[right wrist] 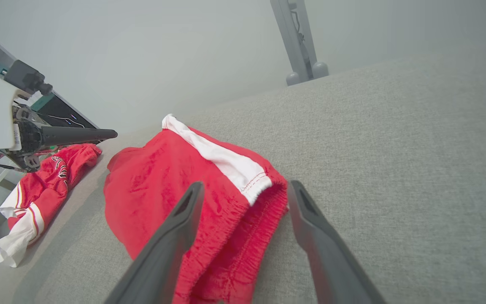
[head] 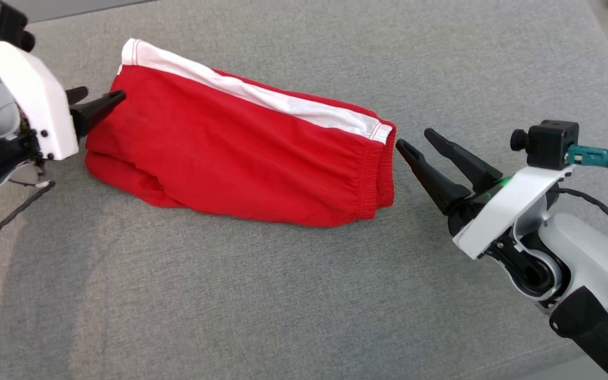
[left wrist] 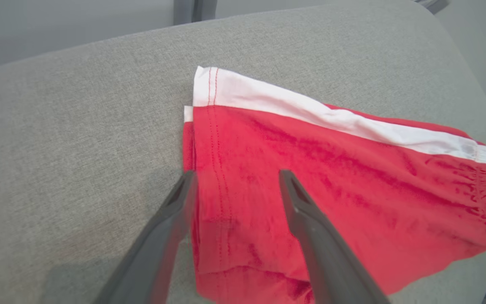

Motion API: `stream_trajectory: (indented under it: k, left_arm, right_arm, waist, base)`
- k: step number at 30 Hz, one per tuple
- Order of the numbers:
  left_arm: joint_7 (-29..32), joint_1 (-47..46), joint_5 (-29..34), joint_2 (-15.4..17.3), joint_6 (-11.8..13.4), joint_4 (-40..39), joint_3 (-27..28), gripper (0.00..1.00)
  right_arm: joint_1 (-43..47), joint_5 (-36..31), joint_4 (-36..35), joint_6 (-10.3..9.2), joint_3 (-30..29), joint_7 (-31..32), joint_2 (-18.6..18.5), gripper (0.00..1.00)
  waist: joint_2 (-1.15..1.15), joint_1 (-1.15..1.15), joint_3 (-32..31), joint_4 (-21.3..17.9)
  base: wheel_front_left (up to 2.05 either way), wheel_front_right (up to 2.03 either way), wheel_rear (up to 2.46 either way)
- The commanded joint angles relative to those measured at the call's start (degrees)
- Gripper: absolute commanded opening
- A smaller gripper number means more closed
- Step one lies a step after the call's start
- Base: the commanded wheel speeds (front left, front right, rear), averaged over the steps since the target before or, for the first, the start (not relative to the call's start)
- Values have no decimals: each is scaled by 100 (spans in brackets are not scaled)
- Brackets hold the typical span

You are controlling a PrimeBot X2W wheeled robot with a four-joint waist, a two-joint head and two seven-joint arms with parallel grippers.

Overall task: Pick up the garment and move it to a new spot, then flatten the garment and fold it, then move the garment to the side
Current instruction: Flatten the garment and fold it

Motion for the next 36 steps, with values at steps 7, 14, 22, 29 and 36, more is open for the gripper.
stream_trajectory:
  k: [7, 14, 22, 29, 36]
  left_arm:
    - [534, 130, -253, 257, 63, 118, 8, 100]
    - [849, 35, -308, 474, 271, 296, 28, 100]
    - [1216, 161, -544, 624, 441, 538, 103, 100]
    - [1691, 362, -844, 552, 436, 518, 84, 100]
    - [1715, 375, -895, 528, 487, 333, 125, 0]
  right_arm:
    - [314, -88, -224, 2, -188, -138, -168, 100]
    - [514, -325, -422, 2, -370, -172, -122, 100]
    - [876, -544, -607, 2, -658, -79, 28, 100]
    - [1087, -697, -721, 2, -871, 59, 156, 100]
    - [1191, -859, -772, 2, -1044, 225, 281, 100]
  waist:
    - [0, 0, -35, -266]
    - [0, 0, 106, -572]
    - [0, 0, 155, -860]
    - [0, 0, 197, -944]
    - [0, 0, 206, -885]
  base:
    - [0, 0, 0]
    - [0, 0, 0]
    - [0, 0, 0]
    - [0, 0, 0]
    - [0, 0, 0]
